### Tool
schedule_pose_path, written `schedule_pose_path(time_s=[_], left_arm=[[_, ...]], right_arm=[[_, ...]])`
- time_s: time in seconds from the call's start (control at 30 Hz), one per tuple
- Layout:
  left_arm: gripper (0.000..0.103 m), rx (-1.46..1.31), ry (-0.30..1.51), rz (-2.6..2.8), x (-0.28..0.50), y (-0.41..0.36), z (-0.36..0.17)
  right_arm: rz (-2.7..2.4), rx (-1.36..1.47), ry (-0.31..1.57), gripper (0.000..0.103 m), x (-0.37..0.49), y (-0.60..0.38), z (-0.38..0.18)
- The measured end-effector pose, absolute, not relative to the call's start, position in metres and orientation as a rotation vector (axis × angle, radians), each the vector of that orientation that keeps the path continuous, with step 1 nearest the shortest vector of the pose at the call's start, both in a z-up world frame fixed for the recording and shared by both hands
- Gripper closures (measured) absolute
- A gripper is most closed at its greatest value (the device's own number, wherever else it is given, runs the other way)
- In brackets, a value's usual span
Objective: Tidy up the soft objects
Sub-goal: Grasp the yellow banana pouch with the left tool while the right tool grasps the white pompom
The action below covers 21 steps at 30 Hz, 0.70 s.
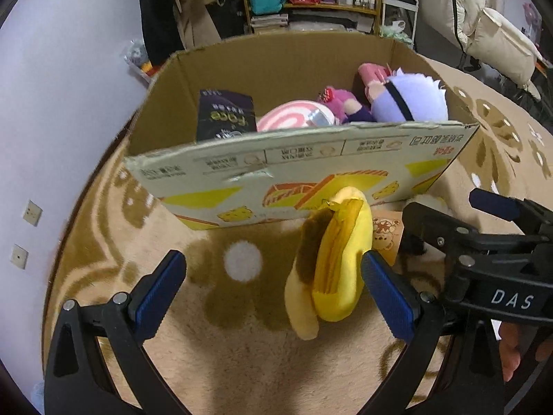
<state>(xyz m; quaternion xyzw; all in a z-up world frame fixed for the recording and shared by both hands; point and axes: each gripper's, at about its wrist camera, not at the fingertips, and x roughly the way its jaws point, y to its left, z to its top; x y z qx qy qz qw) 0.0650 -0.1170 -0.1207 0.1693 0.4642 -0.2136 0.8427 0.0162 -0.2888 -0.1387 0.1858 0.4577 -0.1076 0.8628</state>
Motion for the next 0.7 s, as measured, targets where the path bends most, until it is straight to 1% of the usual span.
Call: schedule_pose_path(time_s=[0.13, 0.2, 0.23, 0.3, 0.37, 0.43, 0.47, 0.5, 0.53, 0.57, 0.6, 0.63, 0.67, 0.7], left_arm=[[0.003, 0.358, 1.002, -0.458, 0.071, -0.122, -0.129], [0.003, 0.352, 1.009, -0.462, 0.073, -0.124, -0.133], [0.003, 0.344, 1.011, -0.465, 0.075, -0.124, -0.134], [0.003, 0.324, 1.018, -0.471, 0.077, -0.124, -0.137], [0.003, 0.318, 1.024, -0.477, 0.078, -0.124, -0.138], [0.003, 0.314, 1.024, -0.48, 0.079, -0.124, -0.14], [0.003, 0.311, 1.025, -0.481, 0.079, -0.125, -0.14], [0.004, 0.309, 1.025, -0.482, 0.079, -0.124, -0.14], [0.006, 0.307, 1.024, -0.486, 0.079, -0.124, -0.141], [0.012, 0.306, 1.024, -0.494, 0.079, -0.124, -0.141], [0.017, 0.307, 1.026, -0.51, 0.077, -0.125, -0.141], [0.019, 0.308, 1.024, -0.522, 0.074, -0.125, -0.142], [0.024, 0.311, 1.023, -0.532, 0.072, -0.128, -0.142], [0.027, 0.312, 1.025, -0.545, 0.07, -0.129, -0.141]], right_arm=[[-0.233, 0.406, 0.977, 0.0, 0.018, -0.294, -0.144], [-0.241, 0.415, 0.989, 0.005, 0.019, -0.296, -0.148], [-0.248, 0.418, 0.99, 0.01, 0.019, -0.298, -0.149], [-0.253, 0.435, 0.997, 0.012, 0.02, -0.301, -0.153], [-0.242, 0.458, 1.003, 0.019, 0.02, -0.304, -0.156], [-0.227, 0.471, 1.016, 0.022, 0.022, -0.304, -0.159], [-0.216, 0.475, 1.022, 0.026, 0.022, -0.304, -0.16], [-0.209, 0.476, 1.028, 0.029, 0.023, -0.303, -0.161], [-0.203, 0.473, 1.036, 0.035, 0.024, -0.302, -0.162], [-0.196, 0.47, 1.045, 0.042, 0.025, -0.3, -0.164], [-0.181, 0.481, 1.051, 0.046, 0.026, -0.3, -0.165], [-0.167, 0.493, 1.053, 0.052, 0.026, -0.3, -0.166], [-0.159, 0.502, 1.052, 0.057, 0.026, -0.3, -0.166], [-0.155, 0.507, 1.051, 0.059, 0.026, -0.3, -0.166]])
